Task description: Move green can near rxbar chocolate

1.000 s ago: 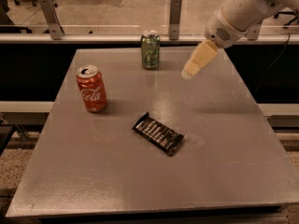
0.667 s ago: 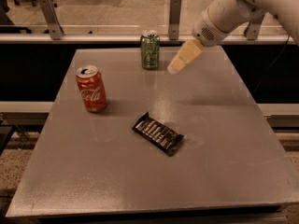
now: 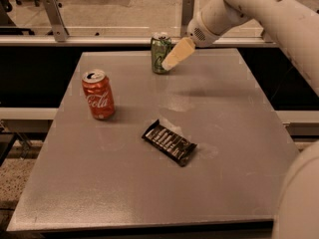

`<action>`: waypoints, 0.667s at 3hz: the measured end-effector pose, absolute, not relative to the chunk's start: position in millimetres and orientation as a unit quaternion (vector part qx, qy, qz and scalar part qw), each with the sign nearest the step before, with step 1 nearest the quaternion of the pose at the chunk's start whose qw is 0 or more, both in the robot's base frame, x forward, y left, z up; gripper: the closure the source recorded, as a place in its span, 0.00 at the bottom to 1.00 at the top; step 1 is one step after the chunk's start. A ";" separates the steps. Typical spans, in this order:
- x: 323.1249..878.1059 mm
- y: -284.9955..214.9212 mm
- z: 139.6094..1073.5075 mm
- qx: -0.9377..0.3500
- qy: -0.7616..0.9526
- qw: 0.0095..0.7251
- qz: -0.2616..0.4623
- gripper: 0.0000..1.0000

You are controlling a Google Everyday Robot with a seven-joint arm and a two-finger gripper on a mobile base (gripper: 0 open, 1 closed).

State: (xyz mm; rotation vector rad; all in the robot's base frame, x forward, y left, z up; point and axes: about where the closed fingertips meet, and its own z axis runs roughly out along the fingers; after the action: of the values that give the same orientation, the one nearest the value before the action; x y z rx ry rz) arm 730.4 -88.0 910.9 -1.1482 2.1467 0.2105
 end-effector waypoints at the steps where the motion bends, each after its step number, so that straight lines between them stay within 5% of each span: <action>1: 754.9 -76.5 909.6 -0.428 0.829 0.348 0.091 0.00; 2: 771.8 -66.0 910.5 -0.422 0.830 0.351 0.102 0.00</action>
Offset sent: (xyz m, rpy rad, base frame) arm 0.0642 0.0306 0.0097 0.0877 0.0072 -0.0319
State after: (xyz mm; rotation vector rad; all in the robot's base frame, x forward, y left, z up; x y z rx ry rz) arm 771.8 -66.0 910.5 -1.0921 2.1473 0.2636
